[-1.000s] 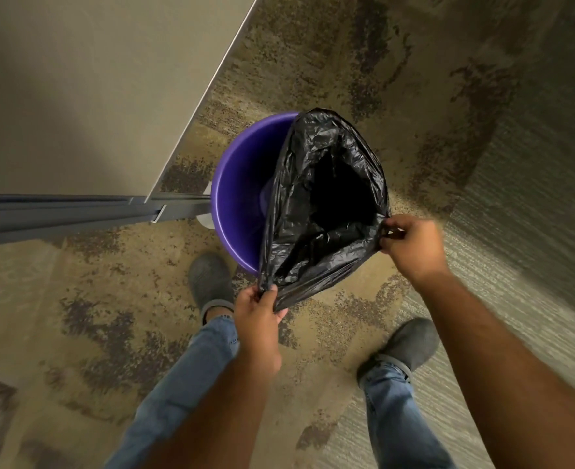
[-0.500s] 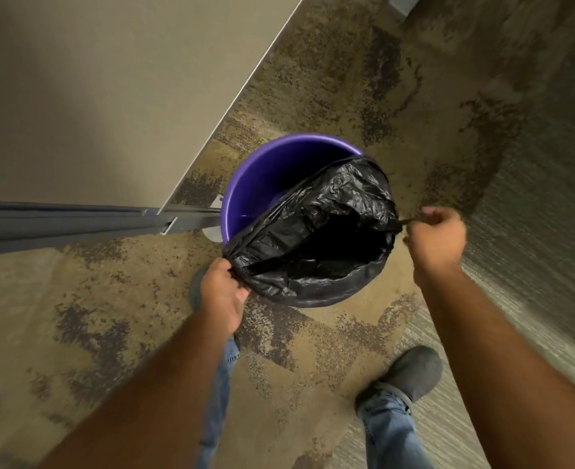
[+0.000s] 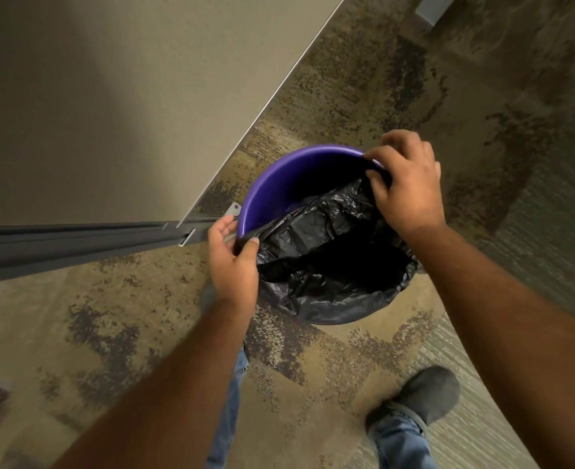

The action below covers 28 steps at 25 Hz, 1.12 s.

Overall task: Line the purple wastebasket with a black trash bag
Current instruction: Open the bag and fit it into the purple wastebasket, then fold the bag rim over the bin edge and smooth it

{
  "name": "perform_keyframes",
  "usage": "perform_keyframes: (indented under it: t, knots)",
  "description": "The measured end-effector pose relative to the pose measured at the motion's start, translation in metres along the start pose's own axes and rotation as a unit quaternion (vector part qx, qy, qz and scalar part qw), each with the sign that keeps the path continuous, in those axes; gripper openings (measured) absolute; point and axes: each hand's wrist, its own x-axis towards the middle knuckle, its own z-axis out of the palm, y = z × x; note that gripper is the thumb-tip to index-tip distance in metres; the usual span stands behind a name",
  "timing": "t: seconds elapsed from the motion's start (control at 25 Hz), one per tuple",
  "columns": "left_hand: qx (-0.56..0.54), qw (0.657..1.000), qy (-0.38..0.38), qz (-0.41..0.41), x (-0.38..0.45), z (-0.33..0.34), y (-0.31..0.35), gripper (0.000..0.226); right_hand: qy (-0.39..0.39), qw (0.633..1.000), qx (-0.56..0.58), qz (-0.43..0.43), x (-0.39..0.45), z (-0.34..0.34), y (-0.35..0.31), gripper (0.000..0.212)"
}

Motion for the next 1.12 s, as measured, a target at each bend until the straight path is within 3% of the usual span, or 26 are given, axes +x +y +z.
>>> perform_keyframes:
  t: [0.12,0.32,0.52,0.72,0.8,0.92,1.12]
  knots:
    - [0.103,0.988,-0.015,0.110,0.001,0.004,-0.003,0.044,-0.011,0.998,0.013,-0.053,0.009,0.001,0.004,0.016]
    - [0.255,0.940,-0.009,0.227,0.011,-0.001,-0.002,0.017,-0.123,0.988,-0.033,-0.091,0.006,-0.006,0.008,0.031]
    - [0.290,0.922,0.002,0.256,0.028,0.008,0.006,0.008,-0.133,0.987,-0.054,-0.072,0.007,-0.008,0.016,0.020]
    - [0.209,0.951,0.020,0.228,0.041,0.032,0.024,0.010,-0.159,0.985,-0.059,-0.043,0.003,0.000,0.017,0.034]
    - [0.193,0.959,0.029,0.205,0.046,0.038,0.026,0.011,-0.172,0.982,-0.063,-0.045,0.000,0.003,0.019,0.026]
    - [0.154,0.971,0.040,0.178,0.055,0.039,0.026,0.014,-0.127,0.990,-0.040,-0.041,-0.003,0.006,0.022,0.016]
    - [0.177,0.967,0.041,0.178,0.079,0.046,0.040,0.010,0.049,0.992,0.114,0.022,0.003,0.017,0.012,0.018]
